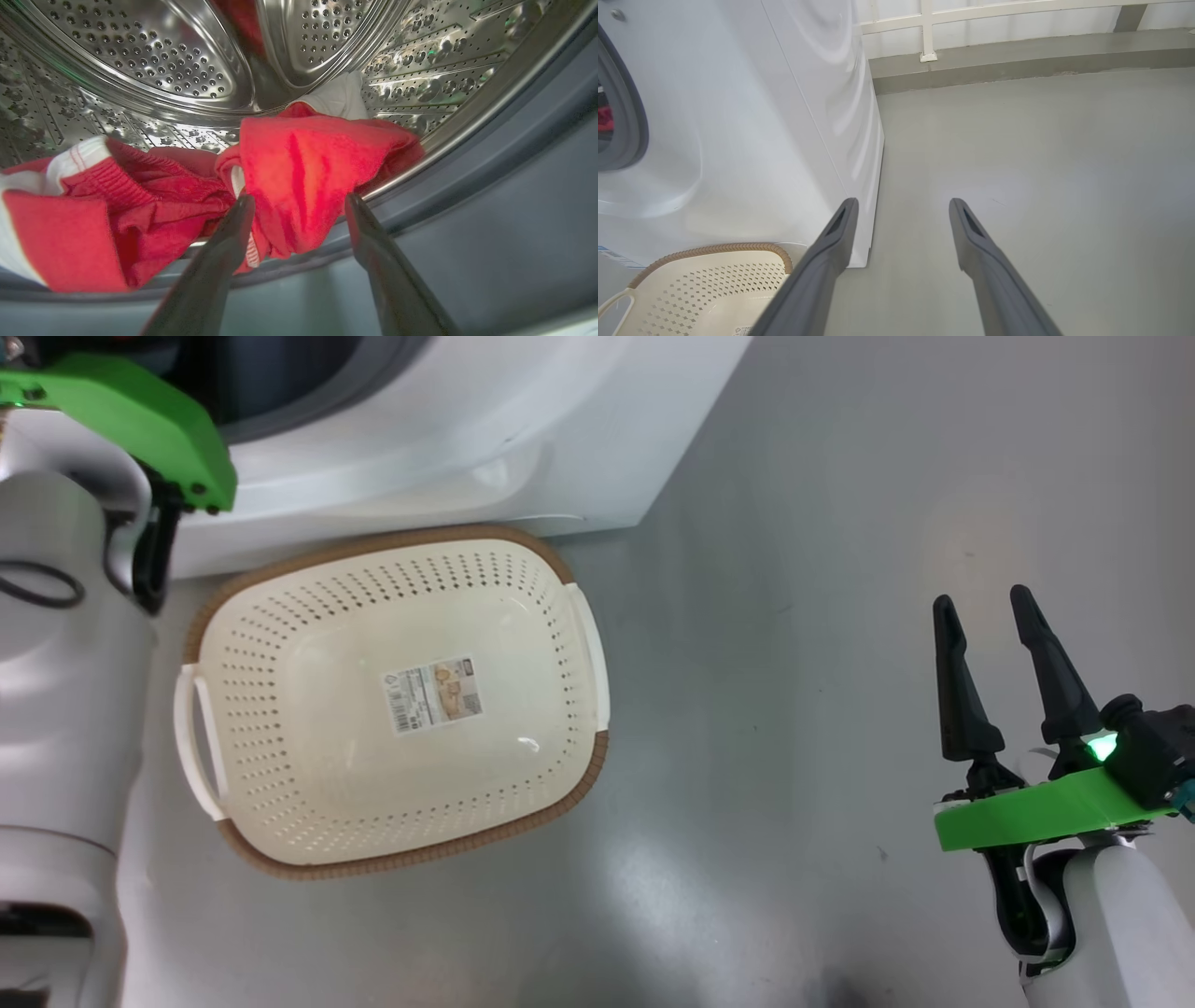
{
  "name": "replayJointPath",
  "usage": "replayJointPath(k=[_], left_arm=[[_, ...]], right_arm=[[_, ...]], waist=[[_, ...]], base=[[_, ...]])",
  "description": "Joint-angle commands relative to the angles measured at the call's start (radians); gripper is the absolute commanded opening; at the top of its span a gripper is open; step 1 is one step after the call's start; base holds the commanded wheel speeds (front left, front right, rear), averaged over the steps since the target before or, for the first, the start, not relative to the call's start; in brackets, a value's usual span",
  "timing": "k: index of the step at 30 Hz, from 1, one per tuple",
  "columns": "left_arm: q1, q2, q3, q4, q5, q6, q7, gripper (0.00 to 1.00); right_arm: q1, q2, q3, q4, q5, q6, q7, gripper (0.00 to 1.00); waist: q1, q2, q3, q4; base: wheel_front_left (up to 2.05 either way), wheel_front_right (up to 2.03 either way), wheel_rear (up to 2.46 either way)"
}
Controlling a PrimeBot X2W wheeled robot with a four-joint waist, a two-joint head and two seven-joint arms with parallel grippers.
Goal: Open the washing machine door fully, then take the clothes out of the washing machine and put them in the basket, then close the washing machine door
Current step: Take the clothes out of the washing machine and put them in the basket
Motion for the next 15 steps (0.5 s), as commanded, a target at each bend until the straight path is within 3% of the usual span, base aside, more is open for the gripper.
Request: replayJointPath(k=[1, 15], left_arm=[[-0.027, 0.061, 0.001, 0.008, -0.010, -0.005, -0.009, 1.00], [-0.103, 0.103, -0.031, 0.125, -0.040, -0.005, -0.026, 1.00]], right_arm=[[0.004, 0.001, 0.030, -0.023, 0.019, 0.005, -0.006, 1.00], [-0.001, 0.001, 0.067, -0.025, 0.040, 0.005, -0.006, 1.00]], waist=[[0.0000, -0.0001, 0.017, -0.018], [0.0000, -0.0001, 0.037, -0.046]], base=[[0.00, 0.00, 0.00], [0.00, 0.00, 0.00]])
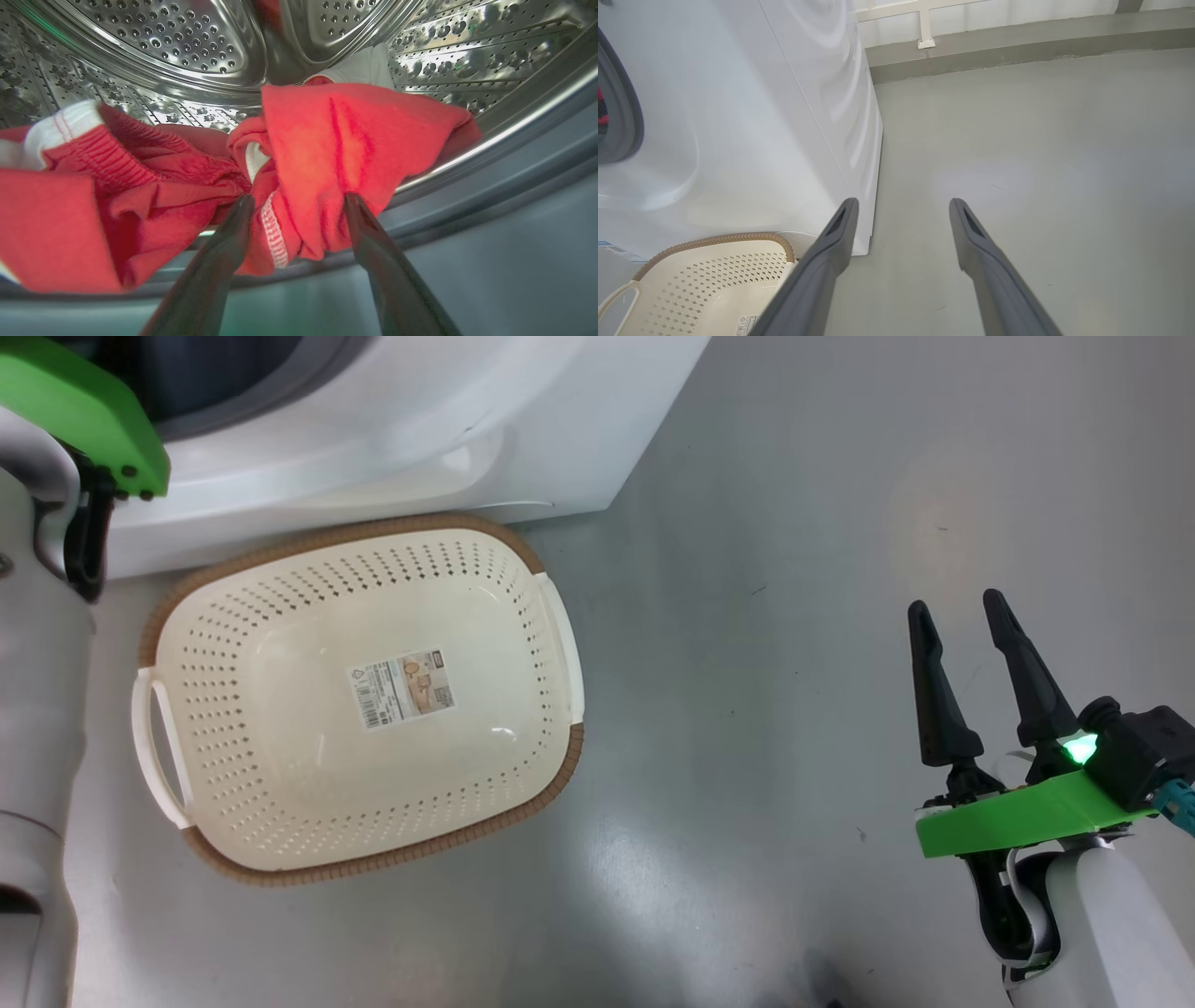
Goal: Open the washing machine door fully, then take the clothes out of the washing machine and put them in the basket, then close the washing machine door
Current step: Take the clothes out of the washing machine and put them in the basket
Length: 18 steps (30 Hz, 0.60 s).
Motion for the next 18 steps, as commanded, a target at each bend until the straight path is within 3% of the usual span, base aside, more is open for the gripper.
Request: replayJointPath(k=[1, 2, 3, 4, 5, 14, 18], left_arm=[[-0.018, 0.052, 0.004, -0.012, -0.003, -0.005, -0.011, 1.00], [-0.019, 0.052, 0.002, -0.009, -0.005, -0.005, -0.014, 0.80], [-0.019, 0.052, 0.001, -0.007, -0.006, -0.005, -0.018, 0.38], [-0.019, 0.052, 0.000, -0.006, -0.007, -0.005, -0.021, 0.31], [-0.018, 0.051, -0.001, -0.004, -0.010, -0.005, -0.024, 0.02], [0.026, 0.027, -0.008, -0.027, -0.044, -0.005, -0.046, 0.00], [0.090, 0.029, 0.017, -0.110, -0.055, -0.005, -0.048, 0.00]], right_arm=[[-0.001, 0.001, 0.025, -0.024, 0.004, 0.005, -0.006, 1.00], [-0.001, 0.001, 0.026, -0.024, 0.004, 0.005, -0.006, 1.00], [-0.001, 0.001, 0.026, -0.025, 0.004, 0.005, -0.006, 1.00], [-0.001, 0.001, 0.026, -0.024, 0.004, 0.005, -0.006, 1.00], [-0.002, 0.001, 0.025, -0.024, 0.003, 0.005, -0.006, 1.00], [0.009, 0.001, 0.010, -0.021, -0.009, 0.005, -0.006, 1.00], [0.013, 0.001, 0.007, -0.018, -0.018, 0.005, -0.006, 1.00]], waist=[[0.0000, 0.0000, 0.000, -0.002], [0.0000, 0.0000, -0.001, -0.003], [0.0000, 0.0000, 0.000, -0.005], [0.0000, 0.0000, -0.001, -0.006], [0.0000, 0.0000, -0.001, -0.007], [0.0000, 0.0000, -0.035, 0.012], [0.0000, 0.0000, -0.067, 0.026]], base=[[0.00, 0.00, 0.00], [0.00, 0.00, 0.00], [0.00, 0.00, 0.00], [0.00, 0.00, 0.00], [0.00, 0.00, 0.00], [0.00, 0.00, 0.00], [0.00, 0.00, 0.00]])
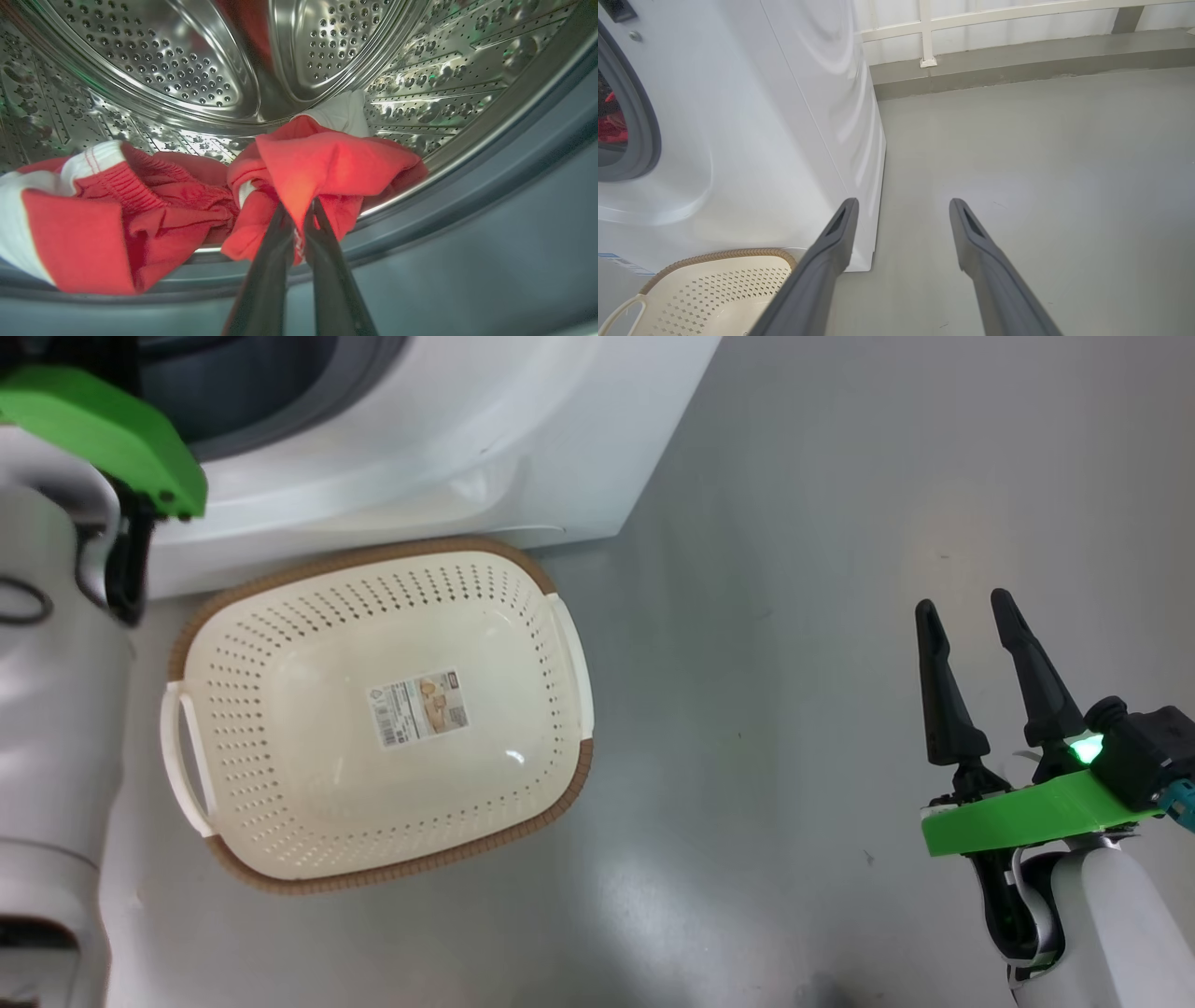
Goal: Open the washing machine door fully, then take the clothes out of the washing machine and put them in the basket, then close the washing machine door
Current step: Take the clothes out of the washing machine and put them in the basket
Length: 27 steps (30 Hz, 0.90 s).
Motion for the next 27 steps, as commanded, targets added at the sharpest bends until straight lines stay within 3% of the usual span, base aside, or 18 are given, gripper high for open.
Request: replayJointPath(k=[1, 9, 27], left_arm=[[0.037, 0.045, 0.026, -0.046, -0.004, -0.002, -0.012, 0.00], [0.242, 0.026, 0.137, -0.285, 0.017, 0.015, -0.012, 0.00], [0.617, -0.116, 0.333, -0.695, 0.129, -0.003, -0.012, 0.00]], right_arm=[[0.015, 0.000, 0.018, -0.019, -0.015, 0.005, -0.006, 1.00], [0.043, 0.000, 0.014, -0.008, -0.033, 0.005, -0.006, 1.00], [0.117, -0.025, -0.010, -0.002, -0.041, 0.005, -0.006, 1.00]], waist=[[0.0000, 0.0000, -0.026, 0.015], [0.0000, 0.0000, -0.106, 0.044], [0.0000, 0.0000, -0.234, 0.113]], base=[[0.00, 0.00, 0.00], [0.00, 0.00, 0.00], [0.00, 0.00, 0.00]])
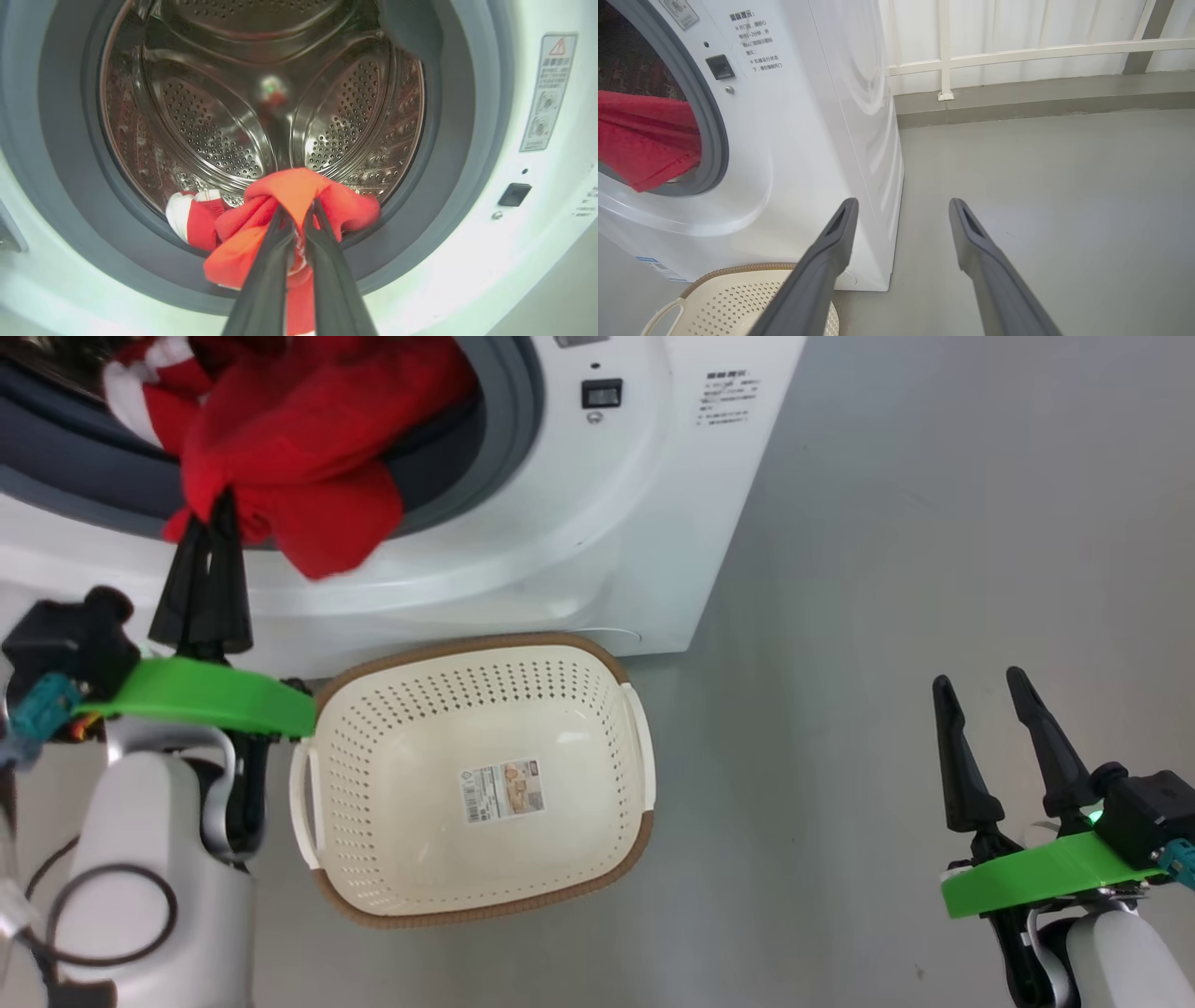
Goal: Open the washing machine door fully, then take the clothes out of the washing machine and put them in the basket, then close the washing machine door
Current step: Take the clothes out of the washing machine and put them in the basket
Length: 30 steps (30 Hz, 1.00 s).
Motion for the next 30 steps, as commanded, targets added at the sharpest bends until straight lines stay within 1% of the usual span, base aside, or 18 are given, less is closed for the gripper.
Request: replayJointPath(k=[1, 8, 18, 24, 30], left_arm=[[0.031, 0.023, 0.033, -0.061, 0.013, -0.005, -0.012, 0.00], [0.132, -0.007, 0.052, -0.224, 0.019, -0.007, -0.012, 0.00], [0.253, -0.018, 0.047, -0.436, 0.013, -0.007, -0.012, 0.00], [0.284, -0.019, 0.019, -0.484, 0.008, -0.007, -0.012, 0.00], [0.319, -0.019, -0.029, -0.440, -0.007, -0.001, -0.012, 0.00]], right_arm=[[0.014, -0.013, 0.019, -0.022, -0.002, 0.005, -0.006, 1.00], [0.027, -0.020, 0.013, -0.022, -0.004, 0.005, -0.006, 1.00], [0.046, -0.023, 0.009, -0.026, -0.003, 0.005, -0.006, 1.00], [0.046, -0.023, 0.008, -0.029, -0.003, 0.005, -0.006, 1.00], [0.037, -0.021, 0.018, -0.031, -0.003, 0.005, -0.006, 1.00]], waist=[[0.0000, 0.0000, -0.020, 0.020], [0.0000, 0.0000, -0.042, 0.037], [0.0000, 0.0000, -0.056, 0.045], [0.0000, 0.0000, -0.048, 0.047], [0.0000, 0.0000, -0.031, 0.038]], base=[[0.00, 0.00, 0.00], [0.00, 0.00, 0.00], [0.00, 0.00, 0.00], [0.00, 0.00, 0.00], [0.00, 0.00, 0.00]])
